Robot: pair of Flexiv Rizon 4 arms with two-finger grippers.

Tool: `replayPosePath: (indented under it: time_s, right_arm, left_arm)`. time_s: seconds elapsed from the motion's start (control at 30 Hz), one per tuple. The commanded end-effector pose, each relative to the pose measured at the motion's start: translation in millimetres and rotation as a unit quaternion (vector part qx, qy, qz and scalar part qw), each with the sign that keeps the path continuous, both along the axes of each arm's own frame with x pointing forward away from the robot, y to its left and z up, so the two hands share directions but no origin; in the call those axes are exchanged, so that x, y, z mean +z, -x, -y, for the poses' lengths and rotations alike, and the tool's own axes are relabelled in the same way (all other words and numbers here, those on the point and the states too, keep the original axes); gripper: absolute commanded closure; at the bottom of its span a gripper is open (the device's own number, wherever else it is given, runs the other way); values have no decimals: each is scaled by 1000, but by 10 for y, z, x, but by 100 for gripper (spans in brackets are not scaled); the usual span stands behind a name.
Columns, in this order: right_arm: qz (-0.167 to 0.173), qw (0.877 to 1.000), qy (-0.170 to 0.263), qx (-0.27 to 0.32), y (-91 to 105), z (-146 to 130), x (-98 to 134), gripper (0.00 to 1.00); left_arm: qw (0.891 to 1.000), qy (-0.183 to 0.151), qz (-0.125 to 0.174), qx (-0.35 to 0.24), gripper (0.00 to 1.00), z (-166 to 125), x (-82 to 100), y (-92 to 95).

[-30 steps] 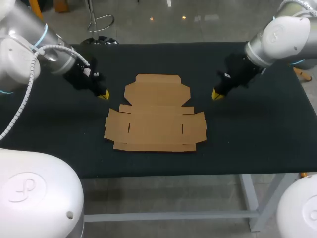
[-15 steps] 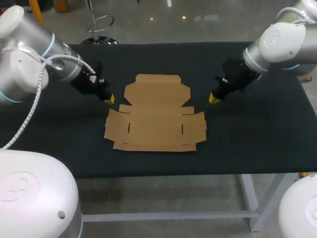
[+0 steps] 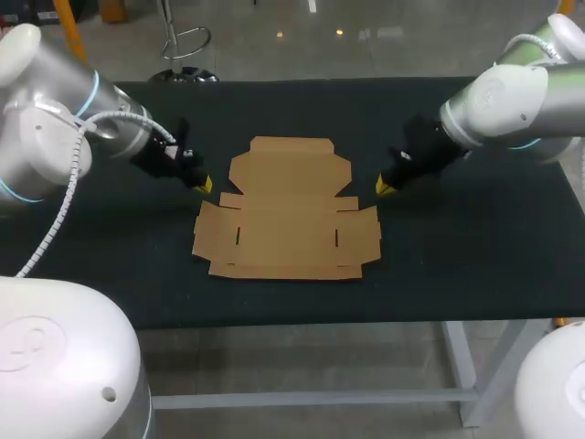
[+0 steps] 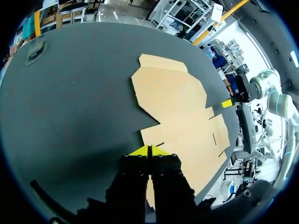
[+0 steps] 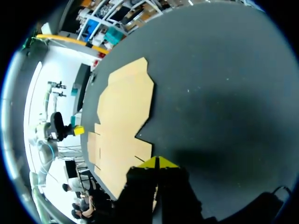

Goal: Assemble the packaging by folding the flat box into shape, placing the metal phone stand inside, and closing the box properly

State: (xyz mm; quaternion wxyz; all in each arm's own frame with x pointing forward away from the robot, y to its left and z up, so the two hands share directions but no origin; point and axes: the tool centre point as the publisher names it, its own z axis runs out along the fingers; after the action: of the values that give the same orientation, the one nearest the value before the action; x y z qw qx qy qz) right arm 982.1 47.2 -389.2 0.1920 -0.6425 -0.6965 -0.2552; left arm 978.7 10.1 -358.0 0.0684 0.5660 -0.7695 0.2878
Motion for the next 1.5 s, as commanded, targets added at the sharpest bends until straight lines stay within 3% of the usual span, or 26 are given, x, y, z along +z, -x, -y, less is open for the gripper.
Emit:
replayPosePath:
  time_s: [0.03,0.43,0.77,1.2,1.5]
  right_arm:
    - [6,1000,1,-9,11,-62,-53,100]
    - [13,999,-19,-25,-46,-108,-143,100]
    - [8,999,-28,-26,-72,-180,-209,100]
    - [-4,999,-33,-32,-84,-189,-280,100]
    - [-8,999,-39,-37,-68,-217,-305,100]
  left_arm:
    - [1000,1,8,5,100,13,-37,17]
    - [1000,-3,22,-7,100,25,-189,-88]
    - [1000,-5,-10,2,100,9,-319,-188]
    - [999,16,-46,-2,100,-25,-466,-282]
    - [998,19,-67,-4,100,33,-497,-268]
